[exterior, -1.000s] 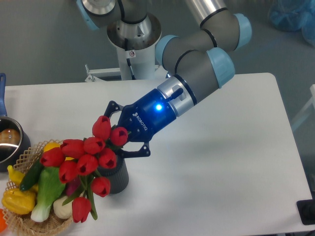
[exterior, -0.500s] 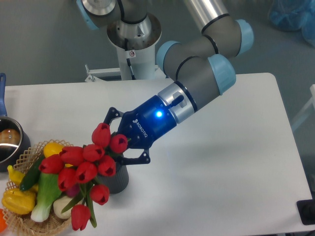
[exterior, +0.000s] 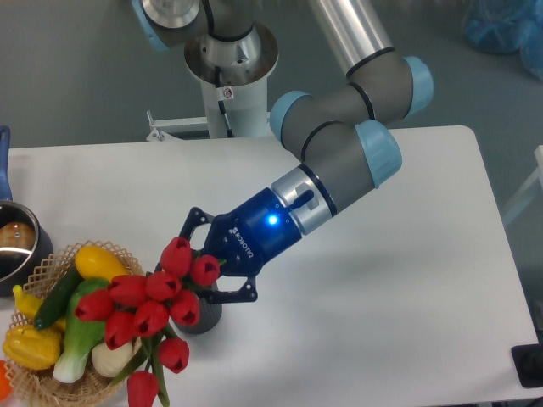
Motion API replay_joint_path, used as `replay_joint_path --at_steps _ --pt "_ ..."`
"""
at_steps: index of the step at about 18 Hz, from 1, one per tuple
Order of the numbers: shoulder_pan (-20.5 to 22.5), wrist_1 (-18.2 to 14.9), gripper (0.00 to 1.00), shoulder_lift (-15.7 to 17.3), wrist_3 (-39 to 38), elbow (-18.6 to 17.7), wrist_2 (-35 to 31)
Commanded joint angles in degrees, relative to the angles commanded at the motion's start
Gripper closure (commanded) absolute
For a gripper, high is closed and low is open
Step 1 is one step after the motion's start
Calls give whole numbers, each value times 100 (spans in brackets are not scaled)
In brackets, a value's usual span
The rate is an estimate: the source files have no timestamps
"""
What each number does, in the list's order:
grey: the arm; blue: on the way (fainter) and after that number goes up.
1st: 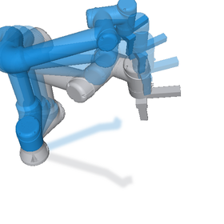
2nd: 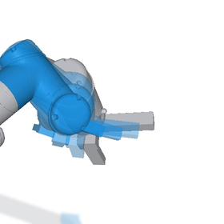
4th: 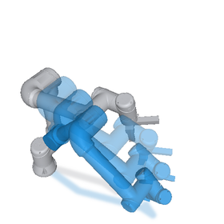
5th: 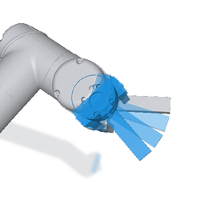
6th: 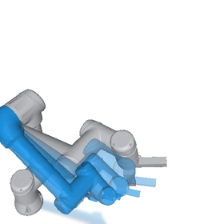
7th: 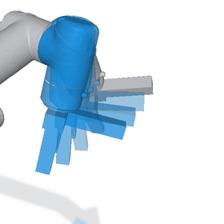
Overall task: Insert the flowers into the vase
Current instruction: 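Push the tulip stems down into the vase and straighten the bunch upright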
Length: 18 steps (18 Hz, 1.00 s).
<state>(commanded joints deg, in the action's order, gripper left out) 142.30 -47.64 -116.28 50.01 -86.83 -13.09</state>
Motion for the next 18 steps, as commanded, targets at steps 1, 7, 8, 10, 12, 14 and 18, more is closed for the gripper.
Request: replay_joint_path --at_steps 1,7,8,10,12,14,18 --pt "-9 0 100 0 35 -44 -18" --pt "-9 0 100 132 465 -527 -27" --pt "0 0 100 132 579 -597 -27" --pt "17 0 100 141 659 -703 -27" --pt "61 0 100 193 660 -765 -35" --pt "114 9 100 237 668 -844 -35" --pt "184 9 100 316 729 -1011 -35"
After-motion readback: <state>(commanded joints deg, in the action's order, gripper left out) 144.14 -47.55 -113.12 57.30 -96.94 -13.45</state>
